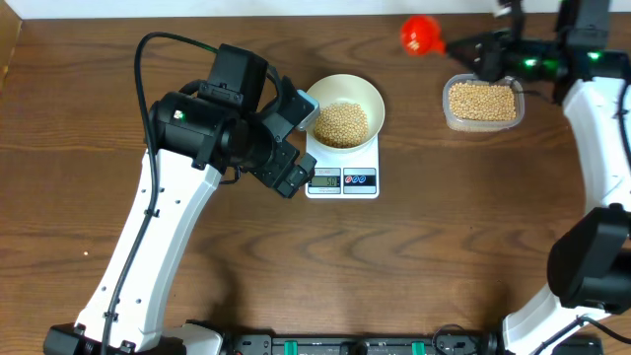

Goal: Scoop item into bowl and weigh 50g on scale
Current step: 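Carry the red scoop right to the clear soybean tub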

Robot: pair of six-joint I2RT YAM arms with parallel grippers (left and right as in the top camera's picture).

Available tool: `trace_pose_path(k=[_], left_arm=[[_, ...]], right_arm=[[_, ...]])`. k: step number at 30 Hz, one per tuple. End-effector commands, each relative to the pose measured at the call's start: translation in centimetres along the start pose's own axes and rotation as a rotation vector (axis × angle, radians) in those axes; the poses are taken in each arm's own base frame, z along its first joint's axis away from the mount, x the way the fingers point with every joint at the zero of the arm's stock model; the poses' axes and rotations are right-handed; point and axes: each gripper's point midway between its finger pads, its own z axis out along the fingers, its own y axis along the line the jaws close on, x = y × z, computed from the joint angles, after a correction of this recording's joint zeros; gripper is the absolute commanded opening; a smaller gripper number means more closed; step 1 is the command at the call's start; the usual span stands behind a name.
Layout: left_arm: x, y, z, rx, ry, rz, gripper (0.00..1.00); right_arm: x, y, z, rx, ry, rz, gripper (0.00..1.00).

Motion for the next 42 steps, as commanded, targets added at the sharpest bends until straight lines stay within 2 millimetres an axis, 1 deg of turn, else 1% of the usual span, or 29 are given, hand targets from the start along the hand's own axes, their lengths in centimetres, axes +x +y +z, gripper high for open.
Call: trace_pose_path(k=[1, 8, 12, 18, 22, 27, 30, 36, 42], left_arm=[[-0.2, -0.1, -0.7, -0.014, -0.021, -0.002, 0.98], [-0.2, -0.1, -0.7, -0.014, -0.021, -0.002, 0.98], [-0.2, -0.1, -0.7, -0.014, -0.021, -0.002, 0.98], [-0.2, -0.1, -0.7, -0.014, -0.021, -0.002, 0.98], [-0.2, -0.1, -0.7, -0.014, -0.021, -0.002, 0.98], [-0.2, -0.1, -0.7, -0.014, -0.021, -0.002, 0.98], [-0.2, -0.1, -0.7, -0.014, -0.021, -0.002, 0.98], [-0.2, -0.1, -0.7, -0.014, -0.021, -0.002, 0.98], [-0.2, -0.1, -0.7, -0.014, -0.021, -0.002, 0.98]], right_arm=[[-1.9, 0.2, -2.9, -0.010, -0.064, 0.130, 0.01], [-2.8, -3.1, -6.7, 0.065, -0.141, 0.286, 0.01], [-4.1, -4.3, -8.6, 0.083, -0.210, 0.334, 0.01], [-5.7, -5.5, -10.6, 0.112, -0.286, 0.349, 0.01], [-5.7, -6.0, -10.6, 0.134, -0.295, 0.374, 0.01], [-5.3, -5.9, -10.2, 0.135, -0.280, 0.394, 0.01], [-4.6, -5.8, -9.8, 0.137, -0.254, 0.408, 0.01], [-3.0, -5.6, -9.0, 0.147, -0.194, 0.382, 0.01], [-1.3, -5.5, -8.8, 0.155, -0.139, 0.367, 0.01]])
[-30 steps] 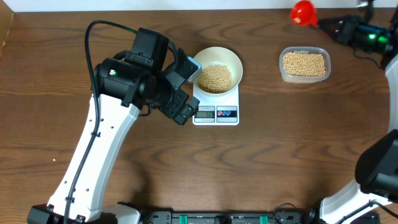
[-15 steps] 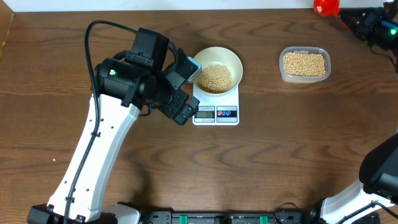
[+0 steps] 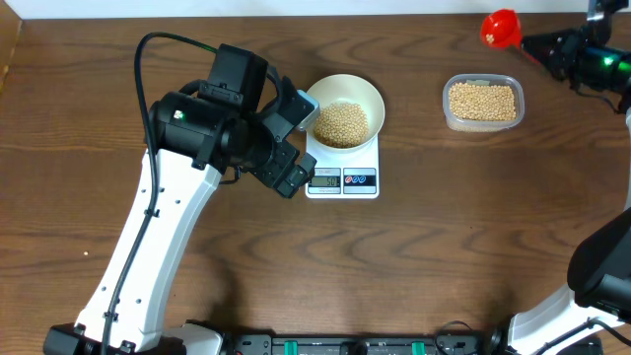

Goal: Scoop item into bowl and weigh 50g on scale
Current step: 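Carry the red scoop right to the clear soybean tub, then lower the red scoop into the soybean tub with the right gripper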

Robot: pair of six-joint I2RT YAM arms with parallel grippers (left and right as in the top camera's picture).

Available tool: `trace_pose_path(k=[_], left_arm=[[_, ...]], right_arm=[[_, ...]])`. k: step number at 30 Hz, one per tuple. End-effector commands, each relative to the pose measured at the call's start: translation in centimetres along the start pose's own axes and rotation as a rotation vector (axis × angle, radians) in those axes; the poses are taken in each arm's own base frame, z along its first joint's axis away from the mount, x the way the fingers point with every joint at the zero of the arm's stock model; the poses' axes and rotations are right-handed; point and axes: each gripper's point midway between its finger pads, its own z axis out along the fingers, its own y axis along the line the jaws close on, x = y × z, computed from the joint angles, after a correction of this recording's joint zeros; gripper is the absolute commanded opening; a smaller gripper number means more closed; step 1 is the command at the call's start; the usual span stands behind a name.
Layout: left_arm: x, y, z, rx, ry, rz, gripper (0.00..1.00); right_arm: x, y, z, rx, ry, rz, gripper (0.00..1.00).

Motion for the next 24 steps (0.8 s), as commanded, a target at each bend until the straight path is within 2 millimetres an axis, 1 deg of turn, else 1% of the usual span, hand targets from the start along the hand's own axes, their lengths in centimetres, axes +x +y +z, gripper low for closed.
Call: trace_pose_path(k=[1, 7, 16, 20, 24], left_arm=[[-0.2, -0.1, -0.7, -0.014, -0.021, -0.002, 0.98], [-0.2, -0.1, -0.7, -0.014, -0.021, -0.002, 0.98], [-0.2, -0.1, -0.7, -0.014, -0.021, -0.002, 0.98], [-0.2, -0.1, -0.7, -0.014, -0.021, -0.002, 0.98], [-0.2, -0.1, -0.7, -0.014, -0.021, -0.002, 0.98]], right_arm=[[0.3, 1.3, -0.6, 0.000, 0.007, -0.120, 0.01], [2.6, 0.2, -0.8, 0.041, 0.082, -0.166, 0.01], [5.3, -2.8, -1.5, 0.198, 0.180, -0.169, 0.01], [5.5, -3.9, -1.8, 0.264, 0.192, -0.176, 0.01], [5.5, -4.4, -1.9, 0.293, 0.193, -0.190, 0.01]])
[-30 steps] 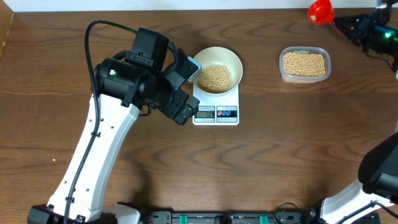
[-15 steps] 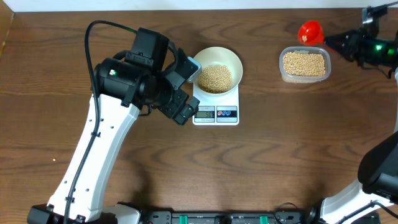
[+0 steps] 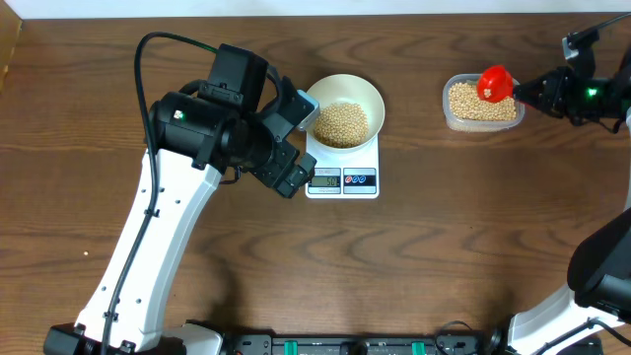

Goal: Scoop item into bowl and weigh 50g on scale
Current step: 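Lower the red scoop into the soybean tub with the right gripper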

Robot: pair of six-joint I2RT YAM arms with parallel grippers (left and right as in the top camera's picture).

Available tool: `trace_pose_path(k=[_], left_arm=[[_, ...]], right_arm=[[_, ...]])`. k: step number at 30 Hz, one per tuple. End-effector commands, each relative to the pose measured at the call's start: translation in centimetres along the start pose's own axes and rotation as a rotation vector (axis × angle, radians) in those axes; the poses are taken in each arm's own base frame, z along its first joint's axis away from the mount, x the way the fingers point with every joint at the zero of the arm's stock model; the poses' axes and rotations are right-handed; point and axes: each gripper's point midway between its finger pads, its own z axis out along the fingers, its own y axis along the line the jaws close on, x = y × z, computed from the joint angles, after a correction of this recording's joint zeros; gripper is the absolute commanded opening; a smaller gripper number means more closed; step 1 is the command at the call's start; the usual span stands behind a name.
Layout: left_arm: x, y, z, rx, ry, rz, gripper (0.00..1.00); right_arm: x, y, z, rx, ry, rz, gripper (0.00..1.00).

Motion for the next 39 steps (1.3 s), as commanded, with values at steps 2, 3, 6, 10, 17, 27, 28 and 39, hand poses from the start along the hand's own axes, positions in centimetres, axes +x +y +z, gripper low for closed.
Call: trace_pose_path(k=[2, 3, 6, 10, 17, 27, 28, 39], left_arm=[[-0.2, -0.1, -0.7, -0.014, -0.021, -0.002, 0.98], [-0.2, -0.1, -0.8, -0.014, -0.021, -0.002, 0.98], [-0.2, -0.1, -0.7, -0.014, -0.021, -0.002, 0.98], [-0.2, -0.1, -0.7, -0.014, -0.021, -0.002, 0.98], [-0.2, -0.1, -0.7, -0.014, -0.021, -0.002, 0.98], [-0.2, -0.1, -0.7, -0.014, -0.021, -0.002, 0.98], [-0.2, -0.1, -0.7, -0.014, -0.021, -0.002, 0.98], [-0.2, -0.1, -0.7, -0.014, -0.021, -0.002, 0.98]], right_arm=[[-0.5, 0.3, -0.9, 0.055, -0.022, -0.076, 0.01], [-0.5, 0.3, -0.9, 0.058, -0.022, -0.077, 0.01], [-0.3, 0.0, -0.7, 0.103, -0.012, -0.088, 0.01], [0.1, -0.4, -0.4, 0.187, 0.012, -0.108, 0.01], [0.7, -0.8, 0.6, 0.356, 0.059, -0.175, 0.01], [0.2, -1.1, 1.7, 0.676, 0.076, -0.334, 0.01], [0.1, -1.1, 1.6, 0.703, 0.075, -0.346, 0.01], [-0.6, -0.7, 1.0, 0.932, 0.056, -0.445, 0.01]])
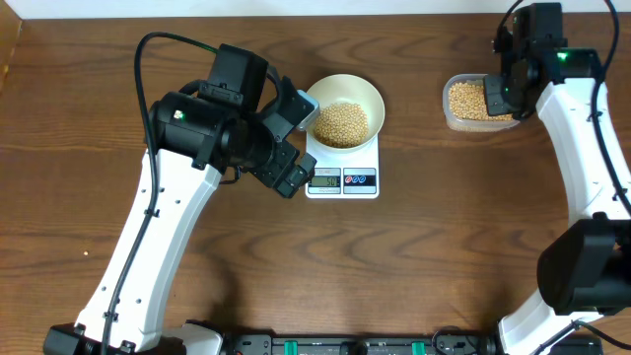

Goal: Scoop item into bowl and weigh 50g on scale
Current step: 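Lower the red scoop into the soybean tub with the right gripper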

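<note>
A cream bowl (376, 95) holding a heap of yellow beans (341, 122) stands on the white digital scale (343, 181) at the table's middle back. My left gripper (299, 144) sits just left of the scale and bowl, open, with its fingers spread along their left side and nothing between them. A clear tub of beans (467, 102) stands at the back right. My right gripper (506, 89) points down over the tub's right half, its fingers hidden under the wrist. The red scoop is hidden.
The table's back edge runs right behind the tub and bowl. The left arm's white link crosses the table's left half from the front edge. The right arm reaches in along the right side.
My right arm has swung in over the tub and turned downward. The red scoop, which hung over the tub's right end, no longer shows. The left arm, bowl and scale are unchanged.
My right gripper held the red scoop behind the tub's left corner, then further right at the table's back edge, then over the tub's right end. Now the wrist covers the tub and the scoop is hidden. The left gripper stayed open beside the scale throughout.
</note>
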Robot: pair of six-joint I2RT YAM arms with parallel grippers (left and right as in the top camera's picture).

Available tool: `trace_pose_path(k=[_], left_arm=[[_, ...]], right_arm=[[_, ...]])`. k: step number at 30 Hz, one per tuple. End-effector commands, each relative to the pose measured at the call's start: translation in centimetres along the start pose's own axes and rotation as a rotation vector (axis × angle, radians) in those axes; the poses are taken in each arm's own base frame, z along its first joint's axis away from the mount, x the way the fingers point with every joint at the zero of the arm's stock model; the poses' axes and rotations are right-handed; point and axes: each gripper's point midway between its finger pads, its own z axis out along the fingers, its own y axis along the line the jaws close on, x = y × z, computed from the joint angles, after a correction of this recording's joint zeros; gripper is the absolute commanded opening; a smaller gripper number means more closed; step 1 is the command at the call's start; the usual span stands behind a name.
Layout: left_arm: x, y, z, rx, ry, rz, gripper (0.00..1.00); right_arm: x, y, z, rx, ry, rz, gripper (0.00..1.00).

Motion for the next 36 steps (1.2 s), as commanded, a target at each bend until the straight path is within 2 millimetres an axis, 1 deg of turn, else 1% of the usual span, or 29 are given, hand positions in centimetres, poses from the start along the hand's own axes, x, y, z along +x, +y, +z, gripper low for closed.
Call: trace_pose_path(k=[1, 9, 12, 15, 18, 19, 21, 23, 25, 27, 28, 32, 36], left_arm=[[-0.2, 0.0, -0.8, -0.014, -0.021, -0.002, 0.98], [-0.2, 0.0, -0.8, -0.014, -0.021, -0.002, 0.98], [-0.2, 0.0, -0.8, -0.014, -0.021, -0.002, 0.98], [-0.2, 0.0, -0.8, -0.014, -0.021, -0.002, 0.98], [-0.2, 0.0, -0.8, -0.014, -0.021, -0.002, 0.98], [-0.2, 0.0, -0.8, -0.014, -0.021, -0.002, 0.98], [-0.2, 0.0, -0.8, -0.014, -0.021, -0.002, 0.98], [-0.2, 0.0, -0.8, -0.014, -0.021, -0.002, 0.98], [-0.2, 0.0, -0.8, -0.014, -0.021, -0.002, 0.98], [-0.2, 0.0, -0.8, -0.014, -0.021, -0.002, 0.98], [-0.2, 0.0, -0.8, -0.014, -0.021, -0.002, 0.98], [-0.2, 0.0, -0.8, -0.014, -0.021, -0.002, 0.98], [-0.2, 0.0, -0.8, -0.014, -0.021, -0.002, 0.98]], right_arm=[[-0.8, -1.6, -1.8, 0.139, -0.036, -0.029, 0.01], [-1.0, -1.0, -2.0, 0.153, -0.041, -0.055, 0.01], [-1.0, -0.6, -2.0, 0.138, -0.044, -0.034, 0.01], [-1.1, 0.4, -1.7, 0.050, -0.053, 0.072, 0.01], [-1.3, 1.5, -1.6, -0.089, -0.056, 0.209, 0.01], [-1.4, 1.6, -1.5, -0.124, -0.057, 0.252, 0.01], [-1.7, 1.3, -1.5, -0.171, -0.058, 0.358, 0.01], [-1.5, 0.3, -1.3, -0.167, -0.046, 0.504, 0.01], [-1.3, -0.1, -1.1, -0.185, -0.031, 0.613, 0.01], [-1.2, -0.1, -0.9, -0.222, -0.014, 0.690, 0.01], [-1.0, 0.2, -0.7, -0.271, 0.005, 0.740, 0.01], [-0.6, 1.1, 0.3, -0.361, 0.038, 0.826, 0.01], [0.2, 1.8, 1.6, -0.413, 0.074, 0.901, 0.01]])
